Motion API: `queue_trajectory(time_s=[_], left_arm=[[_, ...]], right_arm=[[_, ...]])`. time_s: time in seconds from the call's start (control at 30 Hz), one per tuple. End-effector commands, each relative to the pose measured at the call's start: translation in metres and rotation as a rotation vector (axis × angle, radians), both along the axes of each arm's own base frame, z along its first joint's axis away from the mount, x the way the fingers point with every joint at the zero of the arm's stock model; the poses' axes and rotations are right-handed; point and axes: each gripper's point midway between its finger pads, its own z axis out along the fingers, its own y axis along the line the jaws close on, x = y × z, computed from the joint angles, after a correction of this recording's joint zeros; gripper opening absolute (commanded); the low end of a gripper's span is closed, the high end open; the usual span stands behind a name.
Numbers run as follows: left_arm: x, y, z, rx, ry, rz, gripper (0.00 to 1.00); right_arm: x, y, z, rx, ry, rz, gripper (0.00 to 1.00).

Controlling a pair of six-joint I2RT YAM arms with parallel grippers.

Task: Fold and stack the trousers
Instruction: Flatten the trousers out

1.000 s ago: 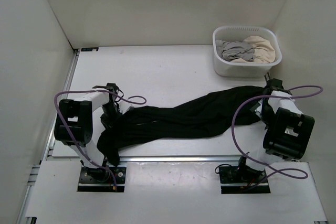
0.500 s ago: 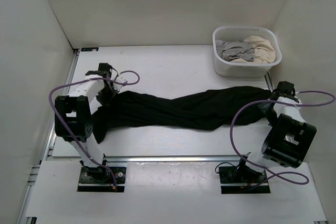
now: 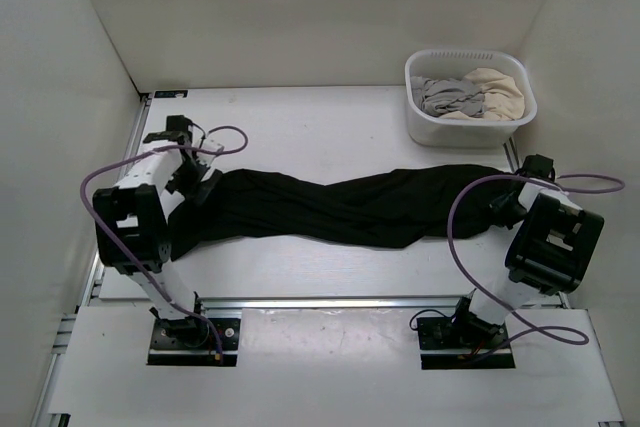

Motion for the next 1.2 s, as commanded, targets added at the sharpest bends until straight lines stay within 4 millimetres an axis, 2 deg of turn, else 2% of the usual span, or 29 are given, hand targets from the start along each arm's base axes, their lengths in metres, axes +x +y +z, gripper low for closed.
queue_trajectory(time_s=[0.0,0.07,0.13,0.2,0.23,0.27,0.3,0.33,0.37,0.4,0.5,0.6,0.63,0.7,0.73,0.77,0.8,0.87,0.9,0.97,1.0,1.03,1.07,1.1,1.13,1.17], left_arm=[[-0.01,0.002,0.027,-0.095,-0.047,0.041,0.99],[-0.019,0.004,0.028,-0.151,-0.019,0.069,0.95],[-0.037,-0.003,0.021,-0.202,0.046,0.061,0.86],[-0.066,-0.004,0.002,-0.206,0.125,0.041,0.84],[-0.077,-0.006,-0.005,-0.193,0.16,-0.024,0.84],[-0.096,-0.009,-0.02,-0.175,0.2,-0.063,0.91],[-0.103,-0.008,-0.026,-0.152,0.212,-0.096,0.96],[-0.122,-0.004,-0.039,-0.131,0.259,-0.157,1.0],[-0.119,-0.005,-0.042,-0.121,0.236,-0.193,1.0],[-0.119,-0.003,-0.044,-0.108,0.228,-0.211,1.0],[-0.112,0.0,-0.054,-0.096,0.232,-0.222,1.0],[-0.087,0.011,-0.057,-0.038,0.189,-0.193,1.0],[-0.085,0.011,-0.063,-0.045,0.212,-0.18,1.0],[-0.078,0.003,-0.067,-0.094,0.207,-0.177,0.73],[-0.073,0.003,-0.071,-0.099,0.214,-0.154,0.3],[-0.069,0.005,-0.068,-0.087,0.204,-0.137,0.14],[-0.063,0.008,-0.066,-0.071,0.195,-0.126,0.14],[-0.045,0.024,-0.052,-0.006,0.149,-0.092,0.14],[-0.018,0.037,-0.026,0.022,0.065,-0.068,0.14],[0.013,0.056,0.015,0.052,-0.043,-0.029,0.14],[0.046,0.078,0.062,0.081,-0.167,0.015,0.14],[0.048,0.085,0.075,0.073,-0.161,0.031,0.14],[0.055,0.094,0.092,0.081,-0.188,0.048,0.14],[0.059,0.101,0.106,0.087,-0.209,0.061,0.14],[0.066,0.109,0.13,0.113,-0.254,0.064,0.14],[0.063,0.11,0.13,0.125,-0.24,0.059,0.14]], right_arm=[[0.003,-0.002,-0.005,0.008,0.019,-0.006,0.1],[-0.002,-0.001,-0.005,0.004,0.03,-0.01,0.0],[-0.007,-0.003,0.01,-0.028,0.01,-0.008,0.0],[-0.021,-0.001,0.019,-0.045,0.028,-0.017,0.0],[-0.026,-0.002,0.032,-0.071,0.008,-0.024,0.0],[-0.039,0.004,0.034,-0.058,0.036,-0.023,0.0],[-0.042,0.003,0.049,-0.085,0.001,-0.029,0.0],[-0.05,0.004,0.052,-0.095,0.01,-0.024,0.0],[-0.059,0.004,0.056,-0.099,0.023,-0.037,0.0],[-0.061,0.004,0.064,-0.114,0.003,-0.026,0.0],[-0.064,0.008,0.068,-0.103,0.011,-0.01,0.0],[-0.052,0.008,0.078,-0.09,-0.028,0.001,0.0],[-0.05,0.007,0.081,-0.083,-0.04,0.008,0.0],[-0.035,0.007,0.092,-0.07,-0.071,0.034,0.0],[-0.027,0.008,0.098,-0.011,-0.077,0.06,0.0],[-0.019,0.004,0.11,-0.033,-0.108,0.07,0.0],[-0.016,0.004,0.118,-0.013,-0.11,0.085,0.0],[0.001,0.004,0.135,0.055,-0.15,0.133,0.0],[0.014,-0.004,0.169,0.048,-0.212,0.142,0.0],[0.029,-0.006,0.198,0.062,-0.267,0.169,0.0],[0.032,-0.01,0.218,0.047,-0.305,0.168,0.0],[0.038,-0.014,0.245,0.017,-0.346,0.173,0.0],[0.038,-0.016,0.254,-0.003,-0.357,0.17,0.0],[0.038,-0.016,0.259,-0.008,-0.363,0.17,0.0],[0.036,-0.016,0.263,-0.005,-0.377,0.169,0.0],[0.036,-0.011,0.256,0.026,-0.371,0.18,0.0]])
